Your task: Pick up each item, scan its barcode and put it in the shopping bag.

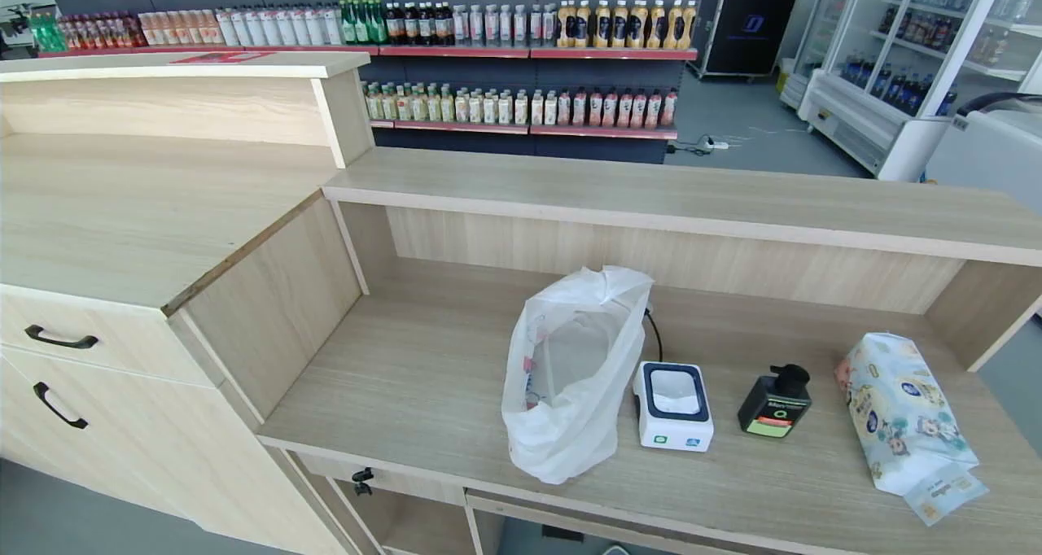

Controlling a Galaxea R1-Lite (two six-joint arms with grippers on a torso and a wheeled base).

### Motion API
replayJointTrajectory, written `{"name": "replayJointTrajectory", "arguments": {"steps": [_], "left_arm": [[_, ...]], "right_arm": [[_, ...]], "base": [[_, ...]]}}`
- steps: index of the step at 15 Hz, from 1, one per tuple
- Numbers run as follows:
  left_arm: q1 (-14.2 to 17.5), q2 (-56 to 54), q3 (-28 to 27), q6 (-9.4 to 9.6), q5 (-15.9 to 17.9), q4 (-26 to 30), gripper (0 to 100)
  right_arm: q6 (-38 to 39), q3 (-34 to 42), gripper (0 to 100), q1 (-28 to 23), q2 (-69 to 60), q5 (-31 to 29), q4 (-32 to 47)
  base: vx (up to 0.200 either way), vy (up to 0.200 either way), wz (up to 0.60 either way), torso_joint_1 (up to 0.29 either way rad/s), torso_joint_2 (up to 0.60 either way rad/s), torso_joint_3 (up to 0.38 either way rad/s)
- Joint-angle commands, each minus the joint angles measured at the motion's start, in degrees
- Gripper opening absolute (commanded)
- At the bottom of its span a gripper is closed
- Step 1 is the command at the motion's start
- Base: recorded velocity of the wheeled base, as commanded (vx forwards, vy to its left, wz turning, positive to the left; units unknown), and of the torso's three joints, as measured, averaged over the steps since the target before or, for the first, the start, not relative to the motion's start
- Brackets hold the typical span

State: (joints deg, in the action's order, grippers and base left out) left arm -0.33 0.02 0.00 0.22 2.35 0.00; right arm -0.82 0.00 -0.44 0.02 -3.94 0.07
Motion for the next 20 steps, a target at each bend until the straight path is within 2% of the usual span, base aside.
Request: {"name": "replayJointTrajectory", "arguments": {"steps": [1,10,11,13,14,15,17,19,20], "left_arm": [[-0.02,0.06,0.00,-0.04,-0.07,0.00,100],[-0.02,0.06,0.00,-0.04,0.02,0.00,100],[-0.02,0.06,0.00,-0.04,-0.07,0.00,100],[-0.02,0.06,0.00,-0.04,0.02,0.00,100],[-0.02,0.06,0.00,-0.04,0.02,0.00,100],[-0.02,0.06,0.00,-0.04,-0.07,0.00,100],[-0.02,0.06,0.00,-0.04,0.02,0.00,100],[-0.02,0.06,0.00,-0.04,0.02,0.00,100],[-0.02,0.06,0.00,-0.04,-0.07,0.00,100]], "right_arm": [[0.03,0.00,100,0.00,-0.02,-0.02,-0.16],[-0.68,0.00,100,0.09,-0.02,0.25,-0.60],[-0.15,-5.45,100,0.18,3.32,1.30,-0.86],[1.26,-15.29,100,0.88,18.17,4.99,-2.36],[-0.06,-22.06,100,1.05,25.64,5.87,-3.50],[-0.15,-25.66,100,1.05,29.86,5.70,-3.41],[-0.33,-27.69,100,0.44,40.05,4.20,-3.94],[-1.03,-28.30,100,2.64,46.91,4.29,-4.73],[-1.91,-27.86,100,3.95,52.45,4.90,-7.98]], "base": [[0.000,0.000,0.00,0.000,0.00,0.000],[0.000,0.000,0.00,0.000,0.00,0.000],[0.000,0.000,0.00,0.000,0.00,0.000],[0.000,0.000,0.00,0.000,0.00,0.000],[0.000,0.000,0.00,0.000,0.00,0.000],[0.000,0.000,0.00,0.000,0.00,0.000],[0.000,0.000,0.00,0.000,0.00,0.000],[0.000,0.000,0.00,0.000,0.00,0.000],[0.000,0.000,0.00,0.000,0.00,0.000]]}}
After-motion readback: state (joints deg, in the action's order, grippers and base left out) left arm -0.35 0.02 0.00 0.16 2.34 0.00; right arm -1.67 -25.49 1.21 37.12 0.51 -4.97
